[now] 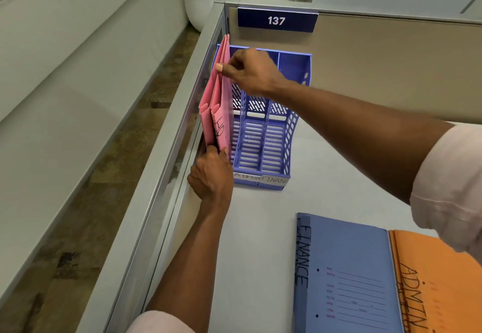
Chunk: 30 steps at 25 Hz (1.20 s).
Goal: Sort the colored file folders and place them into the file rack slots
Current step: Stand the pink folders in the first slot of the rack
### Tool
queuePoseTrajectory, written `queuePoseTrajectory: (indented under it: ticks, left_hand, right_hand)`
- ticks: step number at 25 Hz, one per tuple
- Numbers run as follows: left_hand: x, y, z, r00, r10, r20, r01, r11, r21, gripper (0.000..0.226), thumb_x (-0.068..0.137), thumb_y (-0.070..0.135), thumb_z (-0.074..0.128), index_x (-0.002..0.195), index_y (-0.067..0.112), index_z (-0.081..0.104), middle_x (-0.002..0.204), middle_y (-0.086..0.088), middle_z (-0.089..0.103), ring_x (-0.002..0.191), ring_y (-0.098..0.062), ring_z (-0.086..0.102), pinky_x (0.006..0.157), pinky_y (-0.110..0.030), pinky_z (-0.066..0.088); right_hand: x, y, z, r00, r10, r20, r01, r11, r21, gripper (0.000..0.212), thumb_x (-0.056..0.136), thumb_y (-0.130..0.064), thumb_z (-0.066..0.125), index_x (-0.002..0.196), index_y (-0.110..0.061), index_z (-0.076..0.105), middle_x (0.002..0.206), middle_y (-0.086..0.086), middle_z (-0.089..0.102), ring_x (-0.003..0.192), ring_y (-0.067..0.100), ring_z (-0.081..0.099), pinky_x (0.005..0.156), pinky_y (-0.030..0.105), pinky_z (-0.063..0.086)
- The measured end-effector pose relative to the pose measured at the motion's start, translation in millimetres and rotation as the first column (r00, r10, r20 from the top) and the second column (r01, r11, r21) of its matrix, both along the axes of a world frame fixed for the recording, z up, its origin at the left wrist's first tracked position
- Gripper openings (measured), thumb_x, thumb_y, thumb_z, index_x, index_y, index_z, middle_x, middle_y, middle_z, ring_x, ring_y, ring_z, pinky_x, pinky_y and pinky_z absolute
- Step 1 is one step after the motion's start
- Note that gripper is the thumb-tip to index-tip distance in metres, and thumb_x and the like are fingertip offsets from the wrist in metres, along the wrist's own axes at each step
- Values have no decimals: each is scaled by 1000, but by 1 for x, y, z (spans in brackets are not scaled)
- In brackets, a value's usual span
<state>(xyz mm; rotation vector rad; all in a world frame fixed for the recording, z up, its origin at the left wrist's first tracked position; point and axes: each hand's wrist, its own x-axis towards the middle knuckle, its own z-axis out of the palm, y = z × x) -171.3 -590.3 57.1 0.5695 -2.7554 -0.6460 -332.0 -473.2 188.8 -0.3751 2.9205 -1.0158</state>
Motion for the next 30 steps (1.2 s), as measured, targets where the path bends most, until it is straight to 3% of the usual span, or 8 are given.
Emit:
queuePoseTrajectory:
  ticks: [4,9,13,17,21,24,27,30]
  left_hand:
    - [1,-7,1,997,20,76,-21,1000,6,32,101,43,62,105,12,71,99,-15,76,86,-37,74,72,-41,56]
    - [9,-4,-4,991,74,107,-72,997,-19,23,94,28,70,103,8,72,104,-20,74,95,-43,72,78,-44,55]
    - [41,13,-31,924,-45,381,54,998,-12,38,88,35,73,118,12,68,124,-17,68,113,-41,67,90,-45,53]
    - [86,49,-61,766,-221,604,258,966,27,47,89,48,74,119,13,67,120,-11,71,109,-35,70,81,-39,52]
    - [132,83,-84,631,-394,668,454,886,93,36,91,49,72,104,16,66,110,-8,73,99,-30,71,68,-32,43]
    - [158,99,-94,558,-478,678,526,836,156,28,96,46,65,92,19,58,108,-8,72,97,-29,70,66,-31,40]
    - [175,111,-99,530,-507,680,517,828,215,34,99,48,58,84,18,51,106,-8,72,94,-29,70,64,-30,42]
    - [185,117,-101,536,-480,694,409,867,284,45,92,57,65,76,18,52,98,-7,74,85,-27,70,58,-27,43]
  right_hand:
    - [27,-10,-7,998,-16,64,19,999,-41,54,105,-51,58,102,-1,77,96,14,80,89,27,78,91,49,63]
    - [83,0,-14,994,-27,110,41,991,-129,32,99,-38,73,96,-6,79,87,5,82,76,10,77,85,38,64]
    - [149,28,-36,980,-64,189,115,954,-277,21,98,-24,77,93,-3,78,84,6,80,68,10,74,66,26,59]
    - [230,66,-77,917,-215,336,334,873,-355,25,100,-27,73,104,-3,74,95,9,82,83,23,79,74,37,66]
    - [317,111,-134,768,-396,503,569,782,-255,17,99,-31,73,99,-14,77,90,1,82,82,18,79,77,39,68]
    - [372,145,-170,666,-519,536,676,724,-139,14,98,-27,75,96,-13,77,89,4,80,84,22,78,79,42,67]
    - [415,179,-198,596,-626,502,741,670,-45,11,96,-24,77,101,-13,77,95,3,79,91,21,76,85,48,65]
    - [445,210,-216,537,-709,457,783,620,43,30,95,-28,79,120,-13,72,118,8,74,110,25,70,94,45,60]
